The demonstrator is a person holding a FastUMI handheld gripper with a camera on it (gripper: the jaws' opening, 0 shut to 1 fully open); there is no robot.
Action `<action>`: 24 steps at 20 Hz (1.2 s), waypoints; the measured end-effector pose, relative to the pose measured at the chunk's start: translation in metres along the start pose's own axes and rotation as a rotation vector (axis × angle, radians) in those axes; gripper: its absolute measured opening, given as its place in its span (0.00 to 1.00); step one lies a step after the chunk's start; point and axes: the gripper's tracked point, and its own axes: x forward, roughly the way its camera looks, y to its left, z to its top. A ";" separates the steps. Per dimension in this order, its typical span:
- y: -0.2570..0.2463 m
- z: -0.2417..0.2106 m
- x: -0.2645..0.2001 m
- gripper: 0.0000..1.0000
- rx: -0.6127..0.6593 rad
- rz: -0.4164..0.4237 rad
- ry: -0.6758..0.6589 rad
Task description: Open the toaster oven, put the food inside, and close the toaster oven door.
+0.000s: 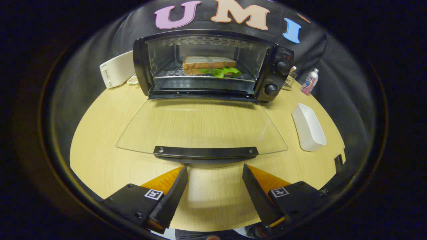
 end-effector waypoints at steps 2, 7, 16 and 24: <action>0.000 0.004 -0.004 1.00 -0.002 0.000 -0.018; 0.002 0.018 -0.012 1.00 0.039 0.004 -0.071; 0.009 0.108 -0.018 1.00 0.178 0.054 -0.239; 0.020 0.185 -0.019 1.00 0.221 0.108 -0.370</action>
